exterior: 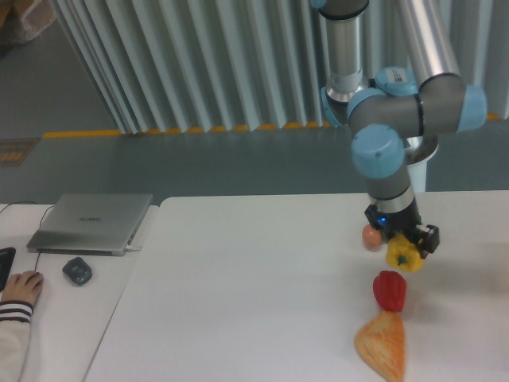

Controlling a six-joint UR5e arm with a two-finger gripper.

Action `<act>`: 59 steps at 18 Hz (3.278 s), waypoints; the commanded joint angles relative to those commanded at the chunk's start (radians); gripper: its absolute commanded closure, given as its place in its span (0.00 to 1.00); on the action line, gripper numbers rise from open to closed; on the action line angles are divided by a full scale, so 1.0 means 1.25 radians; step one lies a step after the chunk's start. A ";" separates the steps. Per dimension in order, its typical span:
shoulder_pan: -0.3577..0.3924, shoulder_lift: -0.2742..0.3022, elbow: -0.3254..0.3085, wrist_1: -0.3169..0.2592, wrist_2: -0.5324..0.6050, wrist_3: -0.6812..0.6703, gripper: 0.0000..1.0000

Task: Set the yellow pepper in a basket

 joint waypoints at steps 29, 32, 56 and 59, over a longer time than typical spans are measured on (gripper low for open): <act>0.276 0.001 0.041 0.118 -0.007 0.387 0.65; 0.297 -0.018 0.048 0.147 -0.009 0.392 0.65; 0.316 -0.039 0.018 0.168 -0.004 0.393 0.00; 0.281 -0.039 0.018 0.161 -0.005 0.393 0.00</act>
